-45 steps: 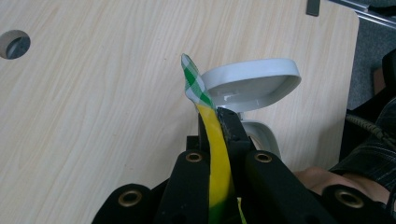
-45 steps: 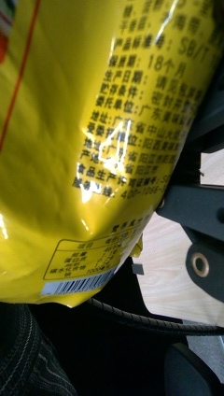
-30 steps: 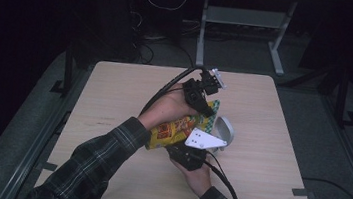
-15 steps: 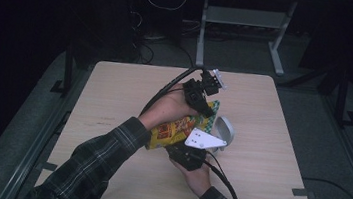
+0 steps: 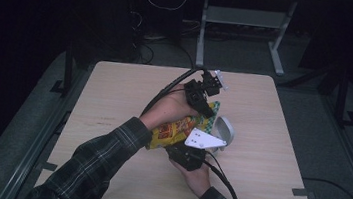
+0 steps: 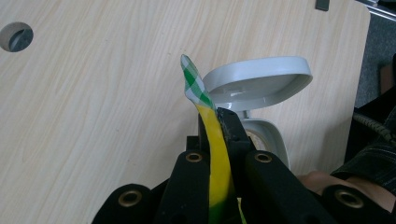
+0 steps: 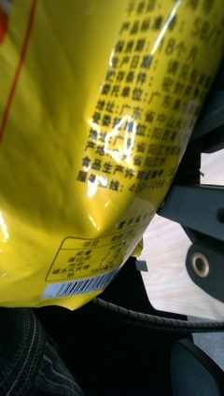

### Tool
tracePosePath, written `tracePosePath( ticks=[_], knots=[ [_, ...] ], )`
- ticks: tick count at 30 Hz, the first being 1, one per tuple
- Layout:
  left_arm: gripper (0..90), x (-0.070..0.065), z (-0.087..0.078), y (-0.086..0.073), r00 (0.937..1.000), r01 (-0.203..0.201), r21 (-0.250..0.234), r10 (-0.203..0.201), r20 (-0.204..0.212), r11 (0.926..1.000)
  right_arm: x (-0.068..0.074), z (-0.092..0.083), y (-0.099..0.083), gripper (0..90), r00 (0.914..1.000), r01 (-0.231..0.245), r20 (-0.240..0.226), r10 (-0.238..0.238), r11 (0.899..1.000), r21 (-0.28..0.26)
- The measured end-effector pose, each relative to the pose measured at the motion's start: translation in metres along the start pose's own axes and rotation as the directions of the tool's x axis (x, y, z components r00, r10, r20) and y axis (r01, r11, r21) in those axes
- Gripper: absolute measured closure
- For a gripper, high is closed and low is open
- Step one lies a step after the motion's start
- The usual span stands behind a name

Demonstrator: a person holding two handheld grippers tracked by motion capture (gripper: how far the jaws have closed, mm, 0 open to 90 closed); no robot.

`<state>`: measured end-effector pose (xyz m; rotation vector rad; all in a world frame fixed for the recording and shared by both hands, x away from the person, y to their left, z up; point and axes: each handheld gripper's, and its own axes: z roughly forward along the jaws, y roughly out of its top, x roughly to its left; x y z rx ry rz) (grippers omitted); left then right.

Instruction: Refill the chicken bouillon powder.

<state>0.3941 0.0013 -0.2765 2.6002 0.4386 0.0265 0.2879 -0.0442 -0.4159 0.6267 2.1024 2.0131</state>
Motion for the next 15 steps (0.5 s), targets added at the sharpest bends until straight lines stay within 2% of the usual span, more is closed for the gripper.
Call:
tracePosePath(
  ticks=[15],
  knots=[
    [89.6, -0.0001, 0.0005, 0.0013, 1.0000, -0.005, 0.009, 0.005, 0.000, 0.9999, -0.0001, 0.0000, 0.0000, 89.9, 1.0000, -0.007, -0.007, 0.007, 1.000, -0.001]
  ],
)
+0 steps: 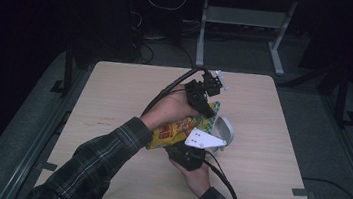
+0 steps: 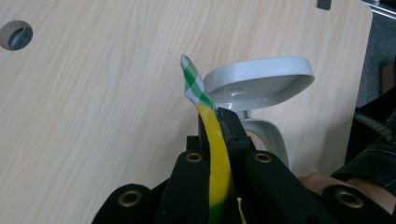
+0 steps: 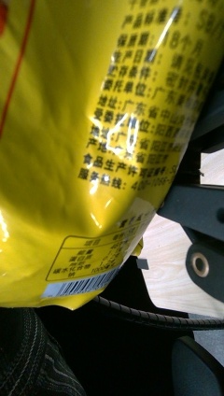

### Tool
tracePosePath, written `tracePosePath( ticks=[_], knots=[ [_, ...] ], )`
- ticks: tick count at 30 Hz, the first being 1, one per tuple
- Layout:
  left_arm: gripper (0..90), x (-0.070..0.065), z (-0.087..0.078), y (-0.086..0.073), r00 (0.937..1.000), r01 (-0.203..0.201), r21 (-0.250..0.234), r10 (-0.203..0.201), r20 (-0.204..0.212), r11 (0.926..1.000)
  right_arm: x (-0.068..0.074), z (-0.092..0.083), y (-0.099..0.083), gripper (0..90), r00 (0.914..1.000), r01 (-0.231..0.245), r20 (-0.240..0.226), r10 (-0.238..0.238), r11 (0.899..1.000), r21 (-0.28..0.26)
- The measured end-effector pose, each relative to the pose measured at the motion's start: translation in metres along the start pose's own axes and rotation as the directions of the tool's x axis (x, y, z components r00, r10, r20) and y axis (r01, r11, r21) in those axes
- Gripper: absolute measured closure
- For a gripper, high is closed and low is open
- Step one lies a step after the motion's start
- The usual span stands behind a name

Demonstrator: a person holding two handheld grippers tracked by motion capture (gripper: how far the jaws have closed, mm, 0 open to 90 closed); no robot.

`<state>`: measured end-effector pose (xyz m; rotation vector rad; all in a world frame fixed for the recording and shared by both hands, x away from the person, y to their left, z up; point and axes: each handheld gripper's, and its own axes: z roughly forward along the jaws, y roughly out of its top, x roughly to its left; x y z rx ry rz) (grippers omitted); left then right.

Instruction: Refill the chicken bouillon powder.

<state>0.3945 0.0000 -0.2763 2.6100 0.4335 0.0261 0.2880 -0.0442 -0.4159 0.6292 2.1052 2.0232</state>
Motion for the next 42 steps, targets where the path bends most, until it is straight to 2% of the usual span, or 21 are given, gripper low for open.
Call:
tracePosePath(
  ticks=[27, 42],
  knots=[
    [89.6, -0.0012, 0.0001, 0.0002, 1.0000, 0.003, -0.006, -0.003, -0.004, 1.0000, 0.0003, 0.0000, 0.0003, 89.9, 1.0000, 0.001, -0.001, -0.001, 1.000, -0.001],
    [89.6, -0.0023, -0.0002, 0.0025, 0.9999, -0.010, 0.003, 0.010, -0.007, 0.9999, -0.0002, -0.0008, 0.0008, 89.9, 1.0000, 0.004, 0.000, -0.004, 1.000, -0.005]
  ],
)
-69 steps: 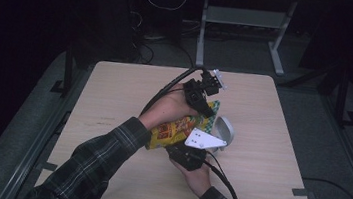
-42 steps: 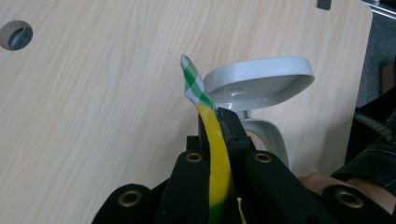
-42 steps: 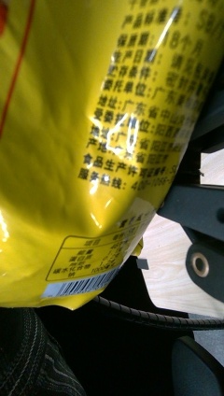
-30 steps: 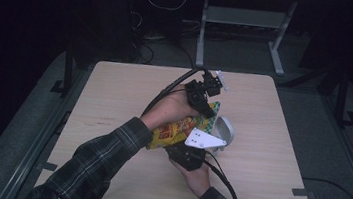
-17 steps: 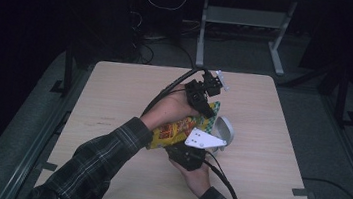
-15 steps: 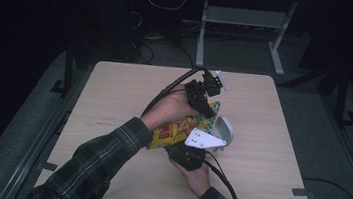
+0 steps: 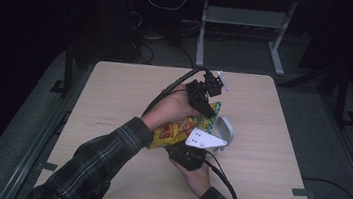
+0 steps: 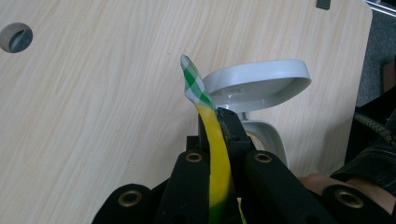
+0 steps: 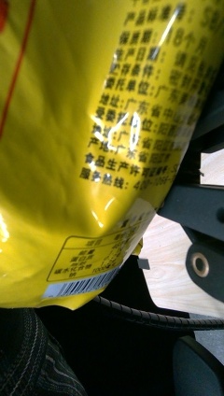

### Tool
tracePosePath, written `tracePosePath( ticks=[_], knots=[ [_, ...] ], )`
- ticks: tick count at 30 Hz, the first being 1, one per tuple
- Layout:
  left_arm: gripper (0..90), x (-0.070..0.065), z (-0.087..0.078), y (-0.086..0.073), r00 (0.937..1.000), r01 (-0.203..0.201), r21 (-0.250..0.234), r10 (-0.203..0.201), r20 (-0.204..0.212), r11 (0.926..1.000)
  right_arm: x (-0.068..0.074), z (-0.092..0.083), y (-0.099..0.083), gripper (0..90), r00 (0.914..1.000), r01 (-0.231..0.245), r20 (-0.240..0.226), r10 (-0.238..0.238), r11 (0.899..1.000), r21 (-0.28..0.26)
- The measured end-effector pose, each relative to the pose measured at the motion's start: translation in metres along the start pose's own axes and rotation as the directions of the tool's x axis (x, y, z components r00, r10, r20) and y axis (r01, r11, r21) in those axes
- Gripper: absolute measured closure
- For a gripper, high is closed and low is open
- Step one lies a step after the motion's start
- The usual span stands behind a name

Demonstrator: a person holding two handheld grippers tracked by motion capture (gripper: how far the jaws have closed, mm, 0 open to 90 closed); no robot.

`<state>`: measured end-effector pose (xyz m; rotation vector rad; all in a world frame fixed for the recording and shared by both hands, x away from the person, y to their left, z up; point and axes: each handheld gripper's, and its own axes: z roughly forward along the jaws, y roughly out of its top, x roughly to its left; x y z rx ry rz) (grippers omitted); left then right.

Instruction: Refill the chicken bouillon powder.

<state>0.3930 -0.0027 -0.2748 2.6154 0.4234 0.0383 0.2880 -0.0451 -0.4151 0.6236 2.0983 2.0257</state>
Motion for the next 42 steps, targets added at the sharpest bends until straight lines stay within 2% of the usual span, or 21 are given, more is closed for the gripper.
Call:
tracePosePath(
  ticks=[17, 42],
  knots=[
    [89.5, -0.0009, 0.0002, 0.0011, 1.0000, -0.002, -0.001, 0.002, -0.001, 1.0000, 0.0000, -0.0003, 0.0003, 89.9, 1.0000, -0.004, 0.000, 0.004, 1.000, -0.001],
    [89.5, -0.0029, 0.0029, 0.0040, 0.9999, -0.015, 0.025, 0.015, 0.000, 0.9996, 0.0004, 0.0000, 0.0003, 89.9, 0.9998, -0.017, -0.006, 0.017, 1.000, -0.004]
  ],
)
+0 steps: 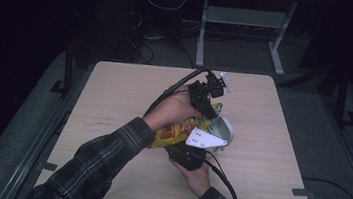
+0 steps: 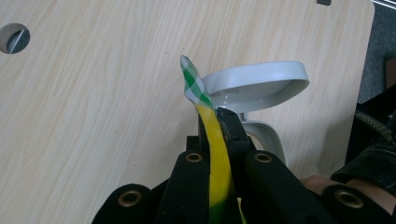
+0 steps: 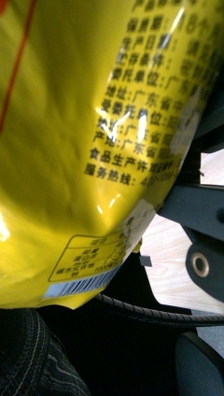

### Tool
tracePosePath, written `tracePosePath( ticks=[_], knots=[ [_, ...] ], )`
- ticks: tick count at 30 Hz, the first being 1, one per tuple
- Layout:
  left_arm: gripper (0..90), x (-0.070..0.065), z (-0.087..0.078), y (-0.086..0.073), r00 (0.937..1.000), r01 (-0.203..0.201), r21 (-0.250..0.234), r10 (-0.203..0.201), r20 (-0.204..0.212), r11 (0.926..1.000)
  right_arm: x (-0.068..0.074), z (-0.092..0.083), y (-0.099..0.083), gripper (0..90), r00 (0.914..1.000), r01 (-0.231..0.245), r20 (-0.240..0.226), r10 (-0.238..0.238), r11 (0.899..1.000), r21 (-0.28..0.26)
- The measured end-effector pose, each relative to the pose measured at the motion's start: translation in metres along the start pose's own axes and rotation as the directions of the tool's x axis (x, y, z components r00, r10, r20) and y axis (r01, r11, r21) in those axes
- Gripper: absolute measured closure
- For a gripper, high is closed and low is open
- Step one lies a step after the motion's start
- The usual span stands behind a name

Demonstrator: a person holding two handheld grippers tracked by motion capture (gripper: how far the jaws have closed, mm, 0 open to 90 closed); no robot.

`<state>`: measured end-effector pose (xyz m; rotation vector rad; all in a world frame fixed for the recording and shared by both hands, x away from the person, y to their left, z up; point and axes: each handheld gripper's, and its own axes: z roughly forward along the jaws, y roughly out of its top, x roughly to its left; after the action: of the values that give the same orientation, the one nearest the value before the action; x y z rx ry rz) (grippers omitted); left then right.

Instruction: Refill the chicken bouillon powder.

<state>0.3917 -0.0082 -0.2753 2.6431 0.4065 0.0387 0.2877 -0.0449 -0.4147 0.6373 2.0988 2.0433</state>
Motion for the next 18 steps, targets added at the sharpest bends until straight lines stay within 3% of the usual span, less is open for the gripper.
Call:
tracePosePath(
  ticks=[18],
  knots=[
    [89.5, -0.0004, 0.0000, 0.0004, 1.0000, -0.004, 0.003, 0.004, 0.001, 1.0000, 0.0002, 0.0003, -0.0001, 89.9, 1.0000, 0.004, -0.002, -0.004, 1.000, 0.000]
  ],
)
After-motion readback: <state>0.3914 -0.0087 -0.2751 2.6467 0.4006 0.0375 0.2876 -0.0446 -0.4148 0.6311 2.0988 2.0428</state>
